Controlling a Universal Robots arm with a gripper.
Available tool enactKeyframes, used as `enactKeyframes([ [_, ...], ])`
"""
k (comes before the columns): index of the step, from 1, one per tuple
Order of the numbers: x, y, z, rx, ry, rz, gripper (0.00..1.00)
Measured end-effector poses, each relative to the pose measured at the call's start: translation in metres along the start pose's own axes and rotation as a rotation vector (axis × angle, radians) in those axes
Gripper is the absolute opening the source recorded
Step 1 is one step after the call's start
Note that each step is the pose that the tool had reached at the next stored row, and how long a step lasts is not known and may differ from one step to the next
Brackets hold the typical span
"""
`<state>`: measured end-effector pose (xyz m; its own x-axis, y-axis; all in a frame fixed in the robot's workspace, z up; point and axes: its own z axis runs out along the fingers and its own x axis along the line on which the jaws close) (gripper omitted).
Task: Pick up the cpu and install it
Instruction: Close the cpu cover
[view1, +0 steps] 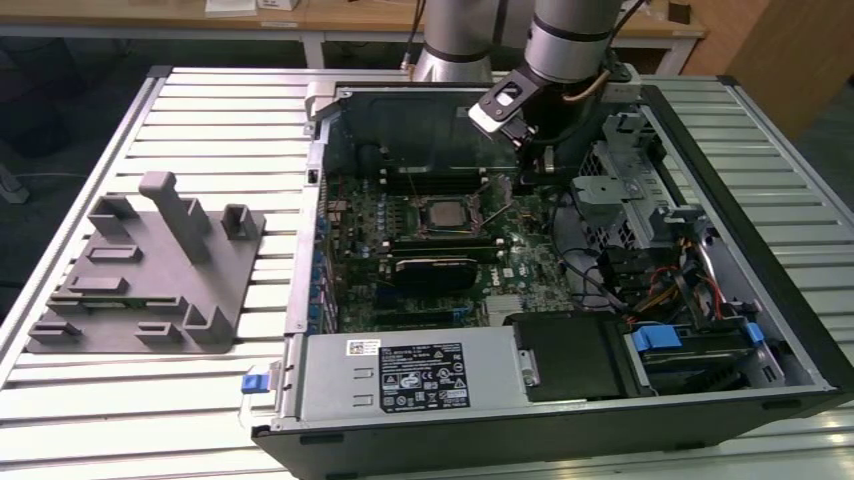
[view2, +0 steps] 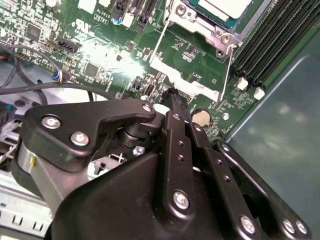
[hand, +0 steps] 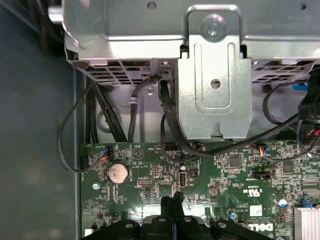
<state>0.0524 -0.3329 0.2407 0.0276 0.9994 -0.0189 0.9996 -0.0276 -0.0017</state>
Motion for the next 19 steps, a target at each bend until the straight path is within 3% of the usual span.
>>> enactKeyframes([
  [10,0.0000,-0.0007,0.0020,0.0006,0.0007,0.000,0.11],
  [19,-0.0005,-0.0173,0.0020,0.0006,0.0005,0.000,0.11],
])
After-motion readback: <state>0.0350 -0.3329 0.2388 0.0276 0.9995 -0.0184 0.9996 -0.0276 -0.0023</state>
